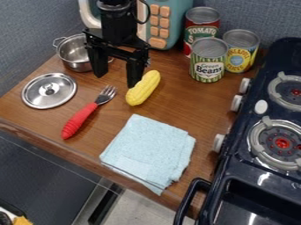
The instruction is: Moved the corn cob to the right
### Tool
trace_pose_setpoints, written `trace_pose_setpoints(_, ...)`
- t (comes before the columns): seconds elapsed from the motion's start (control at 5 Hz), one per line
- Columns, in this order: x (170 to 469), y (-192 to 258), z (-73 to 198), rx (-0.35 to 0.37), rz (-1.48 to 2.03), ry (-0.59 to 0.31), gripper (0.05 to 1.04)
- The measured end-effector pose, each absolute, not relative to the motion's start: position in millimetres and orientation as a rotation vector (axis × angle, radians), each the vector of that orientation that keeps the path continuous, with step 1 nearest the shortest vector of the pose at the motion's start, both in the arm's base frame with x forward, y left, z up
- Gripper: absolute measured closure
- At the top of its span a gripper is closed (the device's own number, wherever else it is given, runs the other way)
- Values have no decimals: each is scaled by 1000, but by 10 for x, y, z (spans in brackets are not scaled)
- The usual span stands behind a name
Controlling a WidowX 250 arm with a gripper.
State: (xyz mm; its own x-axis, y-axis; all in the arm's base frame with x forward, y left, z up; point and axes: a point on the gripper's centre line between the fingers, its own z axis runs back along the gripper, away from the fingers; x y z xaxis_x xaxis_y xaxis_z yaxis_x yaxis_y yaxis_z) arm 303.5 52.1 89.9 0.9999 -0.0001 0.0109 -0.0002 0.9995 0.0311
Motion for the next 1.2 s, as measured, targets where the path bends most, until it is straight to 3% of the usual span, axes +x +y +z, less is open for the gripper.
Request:
trace_pose_setpoints(0.4, 3130, 534, 798, 22, -13, 18, 83)
trace_pose_setpoints(0.6, 3312, 546, 839, 3, -14, -7, 84)
trace_pose_setpoints(1.2, 3803, 585, 624, 11, 47, -45, 84)
